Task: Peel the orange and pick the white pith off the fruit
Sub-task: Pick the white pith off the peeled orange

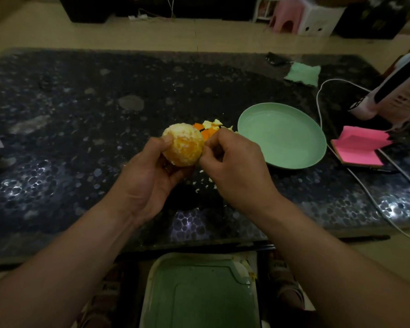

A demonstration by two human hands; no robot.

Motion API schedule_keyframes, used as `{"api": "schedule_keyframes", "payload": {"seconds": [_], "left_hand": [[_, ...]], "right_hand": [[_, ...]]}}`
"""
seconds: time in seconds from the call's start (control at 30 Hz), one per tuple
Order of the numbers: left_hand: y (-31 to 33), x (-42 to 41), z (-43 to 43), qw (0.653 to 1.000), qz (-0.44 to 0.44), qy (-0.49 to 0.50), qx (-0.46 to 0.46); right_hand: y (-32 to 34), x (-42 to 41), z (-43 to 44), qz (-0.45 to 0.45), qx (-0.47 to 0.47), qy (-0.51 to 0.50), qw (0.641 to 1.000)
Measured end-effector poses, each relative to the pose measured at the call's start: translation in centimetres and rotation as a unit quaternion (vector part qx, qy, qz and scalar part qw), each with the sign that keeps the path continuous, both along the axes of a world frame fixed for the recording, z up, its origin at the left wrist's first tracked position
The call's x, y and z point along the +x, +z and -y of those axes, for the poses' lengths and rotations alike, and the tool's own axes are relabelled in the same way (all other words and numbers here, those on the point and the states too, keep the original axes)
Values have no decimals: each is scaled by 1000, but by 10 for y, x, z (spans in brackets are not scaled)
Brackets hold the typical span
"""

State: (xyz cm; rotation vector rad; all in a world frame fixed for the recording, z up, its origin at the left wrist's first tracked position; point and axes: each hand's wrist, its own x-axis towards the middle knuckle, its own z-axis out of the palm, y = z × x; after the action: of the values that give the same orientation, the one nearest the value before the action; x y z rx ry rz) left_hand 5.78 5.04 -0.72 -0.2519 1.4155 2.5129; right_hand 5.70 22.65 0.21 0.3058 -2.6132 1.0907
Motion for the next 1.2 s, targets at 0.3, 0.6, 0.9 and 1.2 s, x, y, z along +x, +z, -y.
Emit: {"api": "schedule_keyframes", "payload": {"seconds": [0.3,0.6,0.9,1.2], "left_hand": [[5,0,3,998,27,-26,52],[7,-3,8,996,49,-18,76],[3,-2,7,999,26,-18,39],[-1,-3,4,1000,4,-9,-9]], "right_hand": [[3,0,-3,-28,-52,13,998],[7,-1,-7,38,-87,54,994],[7,-1,-6,40,-38,46,997],[1,-1,-8,12,-11,32,999]]}}
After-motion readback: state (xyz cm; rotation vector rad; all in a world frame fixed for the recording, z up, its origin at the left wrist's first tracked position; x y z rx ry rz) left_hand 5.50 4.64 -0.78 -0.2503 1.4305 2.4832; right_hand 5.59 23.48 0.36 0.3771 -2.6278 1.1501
